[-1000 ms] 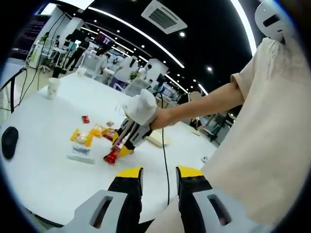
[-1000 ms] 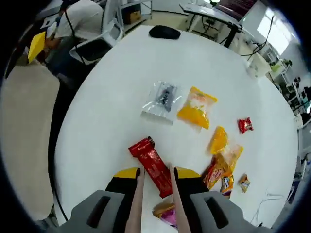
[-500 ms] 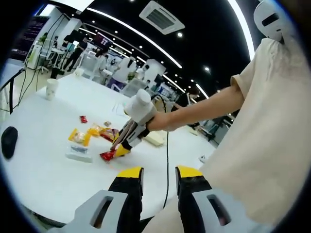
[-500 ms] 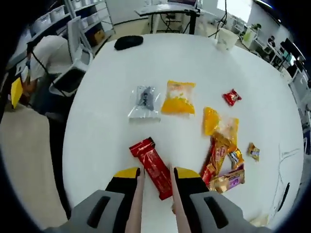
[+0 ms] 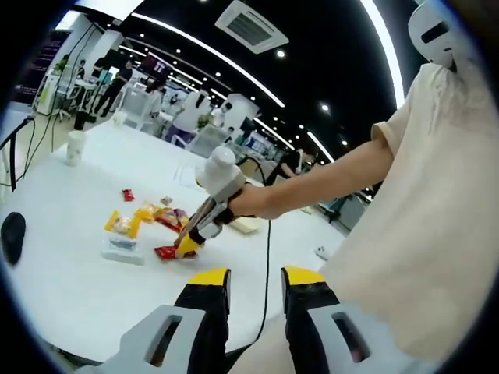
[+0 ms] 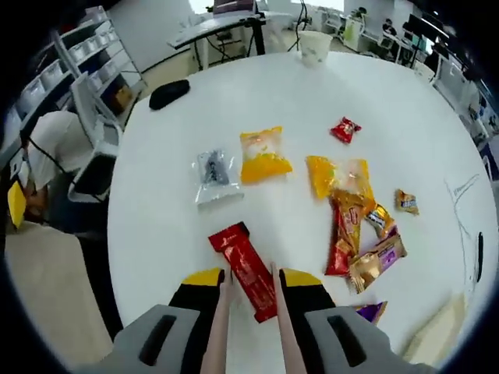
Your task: Place the target food into the container with the food tongs after gripping and lifting it, then release it inside without dropping or visibly crushing the food.
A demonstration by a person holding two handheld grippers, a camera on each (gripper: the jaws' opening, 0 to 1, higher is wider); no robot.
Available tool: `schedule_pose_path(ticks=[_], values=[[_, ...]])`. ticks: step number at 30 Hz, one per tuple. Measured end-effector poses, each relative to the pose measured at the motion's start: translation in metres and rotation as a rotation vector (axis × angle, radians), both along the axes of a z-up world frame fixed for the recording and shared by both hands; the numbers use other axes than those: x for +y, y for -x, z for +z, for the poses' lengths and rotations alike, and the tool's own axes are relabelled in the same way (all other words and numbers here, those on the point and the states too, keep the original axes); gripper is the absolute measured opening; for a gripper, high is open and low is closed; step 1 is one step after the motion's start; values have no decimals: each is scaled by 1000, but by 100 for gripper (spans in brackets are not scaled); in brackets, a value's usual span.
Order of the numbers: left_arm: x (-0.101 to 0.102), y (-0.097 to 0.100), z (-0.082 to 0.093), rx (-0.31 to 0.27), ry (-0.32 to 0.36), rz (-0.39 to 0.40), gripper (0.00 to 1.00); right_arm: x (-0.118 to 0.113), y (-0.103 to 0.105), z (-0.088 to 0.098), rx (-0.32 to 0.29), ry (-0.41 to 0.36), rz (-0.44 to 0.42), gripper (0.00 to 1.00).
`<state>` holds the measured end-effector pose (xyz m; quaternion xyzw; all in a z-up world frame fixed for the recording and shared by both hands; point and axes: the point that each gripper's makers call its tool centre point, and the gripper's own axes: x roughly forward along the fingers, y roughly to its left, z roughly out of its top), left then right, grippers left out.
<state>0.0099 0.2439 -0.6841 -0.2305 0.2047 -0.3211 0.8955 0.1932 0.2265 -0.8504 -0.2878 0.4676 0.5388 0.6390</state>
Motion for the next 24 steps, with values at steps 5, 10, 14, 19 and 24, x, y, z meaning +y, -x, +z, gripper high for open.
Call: schedule_pose_path(ticks=[5,10,14,19,24], values=[[-3,0,1,-4,-5,-21,24,-3,3,2,-22,-11,15,27],[-2,1,1,-2,-6,-24,24,-4,7,7,-93,1,125,27],[-2,4,-1,3,-6,-21,24,-3,7,7,-93,-11,125,27],[0,6,-2,4,-6,-7,24,-9,6,0,-102,21,147,27],[2,6,-2,7,-1,10,23,-12,6,-3,-101,37,136,25]])
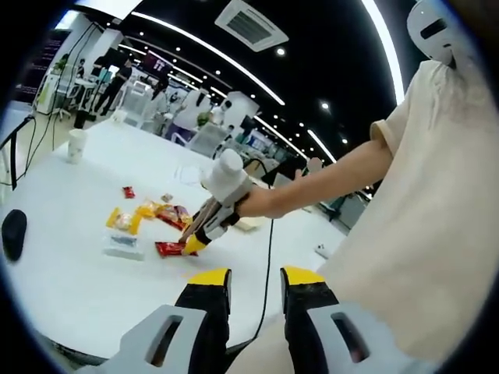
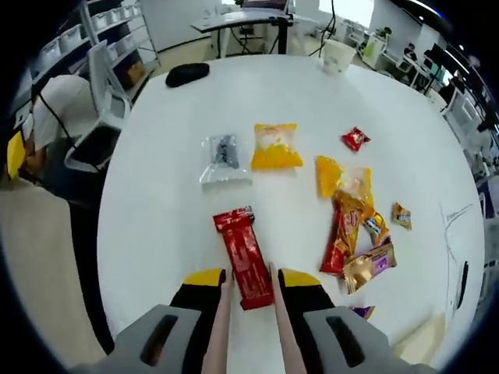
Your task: Place the target food into the container with the food tongs after gripping and lifting it, then release it inside without dropping or visibly crushing the food.
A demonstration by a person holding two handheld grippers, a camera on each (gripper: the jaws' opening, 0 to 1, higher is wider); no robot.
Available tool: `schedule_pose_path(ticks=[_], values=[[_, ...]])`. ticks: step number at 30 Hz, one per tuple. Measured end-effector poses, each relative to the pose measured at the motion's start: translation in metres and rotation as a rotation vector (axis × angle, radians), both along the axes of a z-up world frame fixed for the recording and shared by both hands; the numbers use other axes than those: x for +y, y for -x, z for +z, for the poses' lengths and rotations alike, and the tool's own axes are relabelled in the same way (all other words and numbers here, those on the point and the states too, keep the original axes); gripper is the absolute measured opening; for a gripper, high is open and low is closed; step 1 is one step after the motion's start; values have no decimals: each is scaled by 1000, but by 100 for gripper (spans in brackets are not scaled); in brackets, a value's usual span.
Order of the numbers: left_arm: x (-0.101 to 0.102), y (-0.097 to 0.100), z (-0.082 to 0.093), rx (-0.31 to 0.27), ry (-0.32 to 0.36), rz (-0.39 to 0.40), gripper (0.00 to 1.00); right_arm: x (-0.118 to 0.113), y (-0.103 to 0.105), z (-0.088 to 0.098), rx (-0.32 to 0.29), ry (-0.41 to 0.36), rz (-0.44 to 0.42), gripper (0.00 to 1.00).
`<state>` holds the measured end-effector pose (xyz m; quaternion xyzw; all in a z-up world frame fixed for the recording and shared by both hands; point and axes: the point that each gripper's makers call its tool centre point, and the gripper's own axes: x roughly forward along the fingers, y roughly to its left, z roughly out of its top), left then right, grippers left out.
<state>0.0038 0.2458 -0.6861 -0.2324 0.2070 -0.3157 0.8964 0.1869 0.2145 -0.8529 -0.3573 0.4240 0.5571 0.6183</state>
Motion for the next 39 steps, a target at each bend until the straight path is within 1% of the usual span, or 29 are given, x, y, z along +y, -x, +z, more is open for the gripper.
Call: schedule_pose_path(ticks=[9,19,22,25,28,32,36,39], values=[[0,0,-1,6,2,1,23,-1,4,1,-15,-8,3,23],[2,1,-2,9,-1,1,23,2,8,5,12,-32,-25,21],[2,1,-2,8,-3,-1,23,5,7,10,18,-63,-55,21],[2,1,-2,10,2,0,23,4,9,15,22,-72,-65,21],[-3,1,-2,10,-4,-15,23,3,10,23,24,-97,-92,21],[-7,0,-1,7,-1,-28,22,-2,7,28,29,-125,-128,21],[-15,-4,0,3,-9,-58,22,-16,-1,28,28,-139,-170,21],[-18,-7,3,-7,-11,-71,22,-26,-6,34,24,-159,-218,21]])
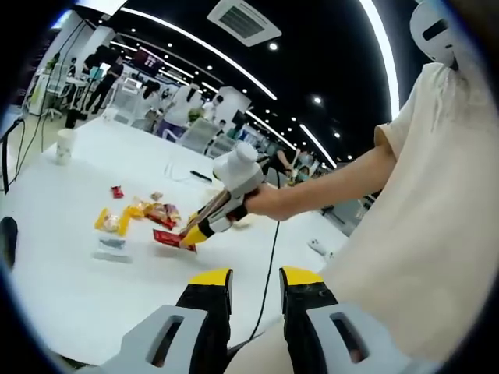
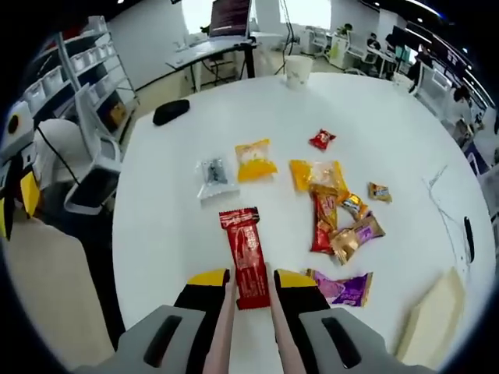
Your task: Place the target food into the container with the food tongs after gripping and lifting it, then release it inside without dropping or visibly crushing the food.
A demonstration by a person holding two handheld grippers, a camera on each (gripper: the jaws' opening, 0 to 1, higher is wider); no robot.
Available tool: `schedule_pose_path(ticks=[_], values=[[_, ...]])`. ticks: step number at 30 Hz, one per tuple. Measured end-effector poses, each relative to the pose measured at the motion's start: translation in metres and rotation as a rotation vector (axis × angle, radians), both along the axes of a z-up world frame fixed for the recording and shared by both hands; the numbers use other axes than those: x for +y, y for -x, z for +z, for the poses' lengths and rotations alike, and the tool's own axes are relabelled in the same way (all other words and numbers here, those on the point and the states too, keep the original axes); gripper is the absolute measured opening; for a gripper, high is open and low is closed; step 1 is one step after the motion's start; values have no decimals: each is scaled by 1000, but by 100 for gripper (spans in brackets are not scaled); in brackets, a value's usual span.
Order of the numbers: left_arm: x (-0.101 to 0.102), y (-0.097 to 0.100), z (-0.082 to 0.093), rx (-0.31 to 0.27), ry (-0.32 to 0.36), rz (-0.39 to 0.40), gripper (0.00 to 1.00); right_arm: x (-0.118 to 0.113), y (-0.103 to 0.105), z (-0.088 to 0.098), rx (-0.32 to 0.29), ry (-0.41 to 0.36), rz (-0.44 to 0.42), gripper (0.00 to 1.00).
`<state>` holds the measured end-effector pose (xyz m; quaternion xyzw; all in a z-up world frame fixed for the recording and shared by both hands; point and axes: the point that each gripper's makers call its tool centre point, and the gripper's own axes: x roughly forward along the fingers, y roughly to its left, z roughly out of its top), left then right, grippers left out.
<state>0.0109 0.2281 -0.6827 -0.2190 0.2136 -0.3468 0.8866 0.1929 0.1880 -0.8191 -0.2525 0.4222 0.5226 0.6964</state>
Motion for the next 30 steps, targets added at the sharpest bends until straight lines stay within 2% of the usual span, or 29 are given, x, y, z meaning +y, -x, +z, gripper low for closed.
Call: schedule_pose_path(ticks=[11,16,23,25,30], values=[[-15,1,2,-7,-16,-59,22,-28,-23,27,-23,-73,-122,21],[-21,1,4,-10,-17,-79,22,-44,-36,48,-59,-116,-174,21],[-30,2,5,-16,-29,-114,21,-66,-47,64,-98,-131,-212,21],[-30,1,6,-29,-52,-116,19,-71,-49,69,-106,-137,-225,21],[-31,-3,9,-36,-57,-129,19,-88,-59,79,-134,-142,-258,21]])
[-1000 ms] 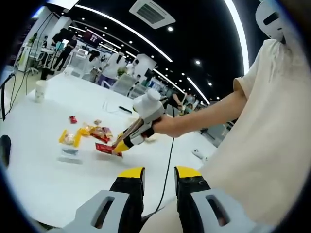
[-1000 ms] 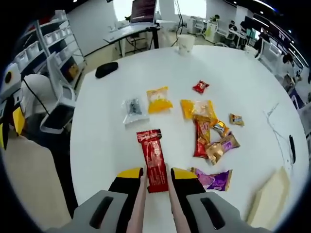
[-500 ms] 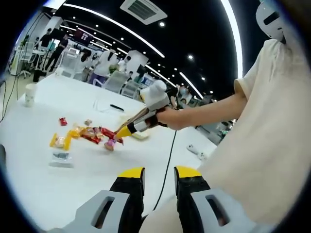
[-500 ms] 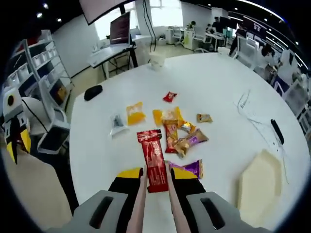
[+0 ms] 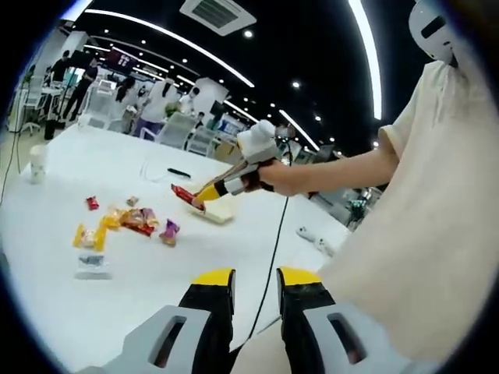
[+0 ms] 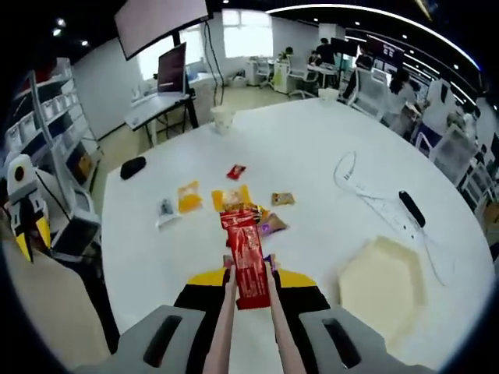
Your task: Place the target food into the container with the food tongs after gripping and lifting it, then release it inside without dropping or visibly crushing the food.
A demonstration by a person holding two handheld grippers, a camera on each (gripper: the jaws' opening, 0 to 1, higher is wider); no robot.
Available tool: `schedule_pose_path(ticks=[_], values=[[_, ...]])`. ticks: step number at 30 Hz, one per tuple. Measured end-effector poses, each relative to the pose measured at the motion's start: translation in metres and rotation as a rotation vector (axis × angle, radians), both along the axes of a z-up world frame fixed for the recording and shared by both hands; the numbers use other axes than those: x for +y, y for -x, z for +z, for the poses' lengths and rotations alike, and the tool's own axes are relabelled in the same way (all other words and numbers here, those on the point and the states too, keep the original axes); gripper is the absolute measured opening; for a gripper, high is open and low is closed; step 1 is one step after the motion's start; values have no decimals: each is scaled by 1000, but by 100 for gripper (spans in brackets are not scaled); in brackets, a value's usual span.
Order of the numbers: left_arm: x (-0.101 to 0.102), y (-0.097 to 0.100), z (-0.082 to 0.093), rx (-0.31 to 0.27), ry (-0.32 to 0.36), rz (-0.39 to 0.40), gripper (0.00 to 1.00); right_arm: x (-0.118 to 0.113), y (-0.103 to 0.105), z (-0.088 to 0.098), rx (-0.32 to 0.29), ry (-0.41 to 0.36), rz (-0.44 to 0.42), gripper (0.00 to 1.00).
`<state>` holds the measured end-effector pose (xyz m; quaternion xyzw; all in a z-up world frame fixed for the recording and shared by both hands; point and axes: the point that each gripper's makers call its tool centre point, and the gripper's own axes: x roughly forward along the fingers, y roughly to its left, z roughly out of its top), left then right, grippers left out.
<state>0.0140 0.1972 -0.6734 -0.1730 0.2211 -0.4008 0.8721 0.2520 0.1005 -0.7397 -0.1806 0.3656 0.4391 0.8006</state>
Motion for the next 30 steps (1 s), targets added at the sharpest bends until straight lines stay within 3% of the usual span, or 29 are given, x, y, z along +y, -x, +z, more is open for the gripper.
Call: schedule_pose_path(ticks=[13,30], values=[[-4,-4,2,6,-12,-17,20,-39,-15,21,-35,-2,-99,21],[-9,-4,-10,56,-23,-21,22,-81,-49,29,-71,15,-177,21]])
